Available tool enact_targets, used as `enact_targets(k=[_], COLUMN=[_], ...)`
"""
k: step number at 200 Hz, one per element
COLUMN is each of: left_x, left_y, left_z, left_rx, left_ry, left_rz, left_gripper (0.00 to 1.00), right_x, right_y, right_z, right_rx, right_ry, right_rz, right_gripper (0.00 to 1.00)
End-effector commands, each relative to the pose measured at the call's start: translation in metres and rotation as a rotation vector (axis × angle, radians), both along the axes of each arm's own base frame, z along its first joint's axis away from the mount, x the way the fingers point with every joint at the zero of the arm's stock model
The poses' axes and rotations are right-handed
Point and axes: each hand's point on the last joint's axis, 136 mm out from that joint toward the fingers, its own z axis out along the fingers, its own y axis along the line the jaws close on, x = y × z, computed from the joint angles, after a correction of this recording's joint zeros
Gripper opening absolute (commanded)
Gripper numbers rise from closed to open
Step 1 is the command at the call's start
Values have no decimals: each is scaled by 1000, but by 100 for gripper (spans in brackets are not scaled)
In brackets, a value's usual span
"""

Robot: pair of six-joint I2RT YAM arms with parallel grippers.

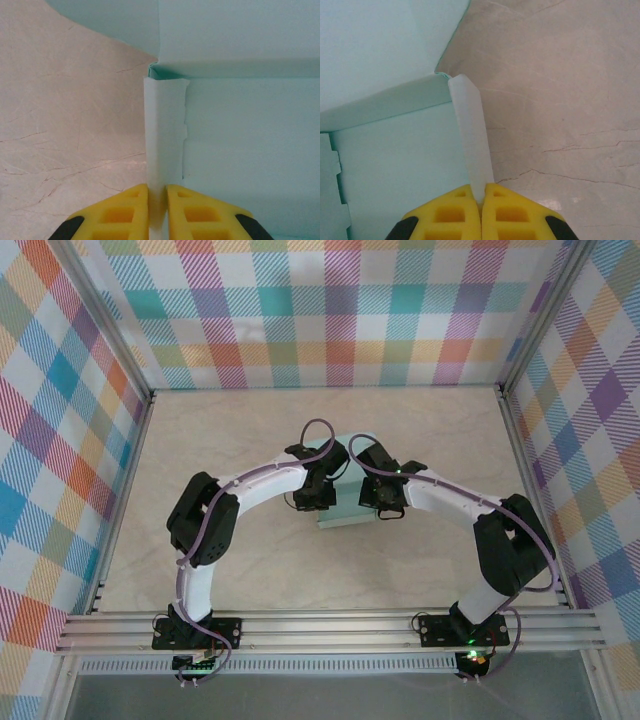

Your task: Fold the paper box

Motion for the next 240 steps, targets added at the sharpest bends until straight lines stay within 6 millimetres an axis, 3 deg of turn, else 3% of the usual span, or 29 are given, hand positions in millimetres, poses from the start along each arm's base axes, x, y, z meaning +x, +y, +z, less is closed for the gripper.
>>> enact_targets(k=[1,57,107,130,159,174,202,240], left_x=[-16,-21,-20,-19,-17,-15,-14,-15], left_y=[-13,-14,-14,-13,-4,-3,-1,2], left_z=[-12,-27,-30,-33,-33,-34,-39,-41], left_rx=[-8,-22,-22,-5,47,59,77,90], left_ry=[53,78,79,79,63,61,64,69], left_rz=[-39,-23,-24,-24,-19,-17,-13,-12], left_gripper=[14,21,10,0,0,17,19,0], right_x=[15,15,17,17,17,16,15,15], right_y=[26,27,24,26,30,35,41,39], right_z=[11,7,4,4,6,5,2,0], right_rx=[127,143,145,152,180,209,243,229], right_ry=[-55,-33,-25,-20,-18,-9,8,12], right_rz=[-14,-19,-26,-26,-27,-30,-36,-36], right_gripper=[0,0,0,0,0,0,0,0])
